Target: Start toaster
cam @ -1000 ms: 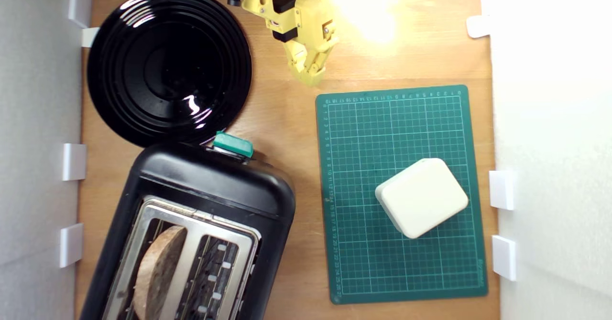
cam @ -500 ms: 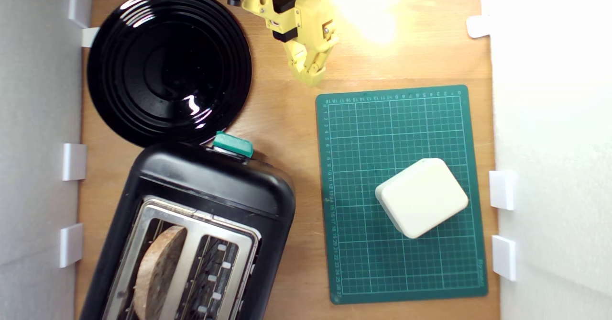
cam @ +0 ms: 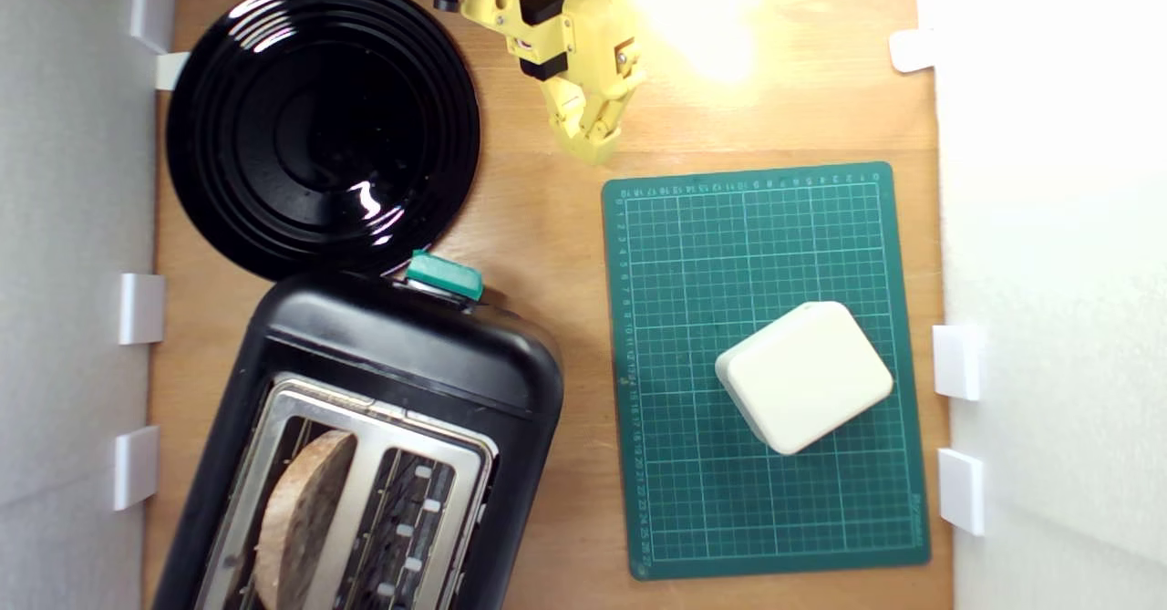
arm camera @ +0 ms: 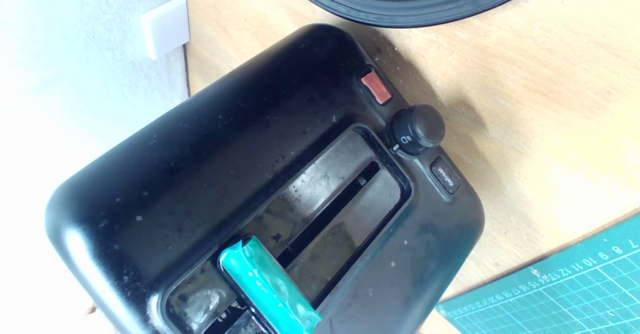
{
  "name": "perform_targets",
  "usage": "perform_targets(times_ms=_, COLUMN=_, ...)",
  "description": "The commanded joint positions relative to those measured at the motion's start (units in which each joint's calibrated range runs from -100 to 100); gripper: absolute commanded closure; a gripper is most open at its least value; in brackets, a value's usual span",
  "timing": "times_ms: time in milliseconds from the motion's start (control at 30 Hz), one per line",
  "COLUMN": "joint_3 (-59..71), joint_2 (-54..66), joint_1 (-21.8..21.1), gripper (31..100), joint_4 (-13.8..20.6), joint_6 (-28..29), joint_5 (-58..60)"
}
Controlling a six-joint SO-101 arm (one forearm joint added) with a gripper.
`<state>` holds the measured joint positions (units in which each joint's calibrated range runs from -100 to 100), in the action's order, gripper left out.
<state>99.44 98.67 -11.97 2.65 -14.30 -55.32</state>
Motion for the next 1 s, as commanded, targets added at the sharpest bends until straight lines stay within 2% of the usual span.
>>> perform_targets(times_ms=0, joint_3=0.4, joint_2=0.6, joint_1=-0.2, gripper=98.8, joint_4=0.5, joint_6=0.0, joint_5=-0.4)
perform_targets(times_ms=167, joint_3=0.4, joint_2=0.7, joint_1=-0.9, gripper=98.9, joint_4=-0.3, joint_6=0.0, joint_5=-0.4)
perform_targets(times_ms=367, joint_3=-0.1, joint_2=0.4, joint_1=-1.6, gripper=98.9, joint_4=3.7, joint_6=-0.4, joint_5=-0.5)
perform_targets(times_ms=533, joint_3=-9.3, joint_2=-1.7, joint_1=-0.6, gripper=98.9, joint_4=4.5, joint_6=-0.8, joint_5=-0.9)
perform_targets(times_ms=700, joint_3=-19.3, joint_2=-10.5, joint_1=0.0, gripper=98.9, joint_4=4.3, joint_6=-6.6, joint_5=-1.3)
perform_targets(times_ms=900, joint_3=-29.1, joint_2=-22.8, joint_1=7.1, gripper=98.9, joint_4=4.0, joint_6=-17.9, joint_5=-1.3)
perform_targets(times_ms=967, joint_3=-32.2, joint_2=-26.3, joint_1=10.1, gripper=98.9, joint_4=2.4, joint_6=-21.8, joint_5=-1.3)
